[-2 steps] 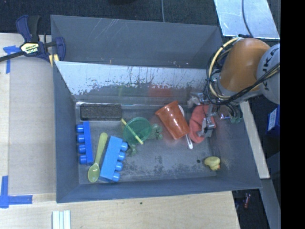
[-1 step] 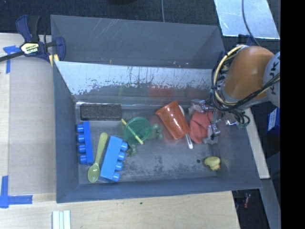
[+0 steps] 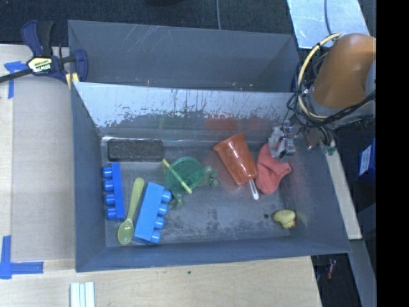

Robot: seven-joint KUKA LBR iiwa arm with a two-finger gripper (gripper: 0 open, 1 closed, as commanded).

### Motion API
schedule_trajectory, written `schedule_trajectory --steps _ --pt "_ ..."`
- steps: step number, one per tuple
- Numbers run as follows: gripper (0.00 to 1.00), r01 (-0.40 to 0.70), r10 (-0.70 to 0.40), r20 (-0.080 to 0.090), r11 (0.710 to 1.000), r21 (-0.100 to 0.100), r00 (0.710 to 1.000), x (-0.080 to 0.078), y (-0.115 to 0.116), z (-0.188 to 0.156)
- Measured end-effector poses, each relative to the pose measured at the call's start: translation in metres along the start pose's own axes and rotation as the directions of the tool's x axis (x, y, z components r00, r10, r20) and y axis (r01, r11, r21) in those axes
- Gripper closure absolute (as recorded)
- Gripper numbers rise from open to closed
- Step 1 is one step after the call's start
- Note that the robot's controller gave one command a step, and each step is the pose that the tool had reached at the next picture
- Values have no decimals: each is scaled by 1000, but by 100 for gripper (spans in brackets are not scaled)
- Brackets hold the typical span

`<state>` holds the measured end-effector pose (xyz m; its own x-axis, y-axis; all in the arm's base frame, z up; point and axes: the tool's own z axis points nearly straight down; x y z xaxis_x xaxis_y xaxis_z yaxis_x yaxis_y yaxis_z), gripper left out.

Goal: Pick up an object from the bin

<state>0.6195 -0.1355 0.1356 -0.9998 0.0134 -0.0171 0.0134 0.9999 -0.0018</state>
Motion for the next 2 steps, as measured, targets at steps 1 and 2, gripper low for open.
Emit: schedule_trajectory --steps 1,2 --pt "100 0 0 0 1000 0 1000 0 0 0" --pt "100 -133 133 -3 991 -1 991 7 -4 -33"
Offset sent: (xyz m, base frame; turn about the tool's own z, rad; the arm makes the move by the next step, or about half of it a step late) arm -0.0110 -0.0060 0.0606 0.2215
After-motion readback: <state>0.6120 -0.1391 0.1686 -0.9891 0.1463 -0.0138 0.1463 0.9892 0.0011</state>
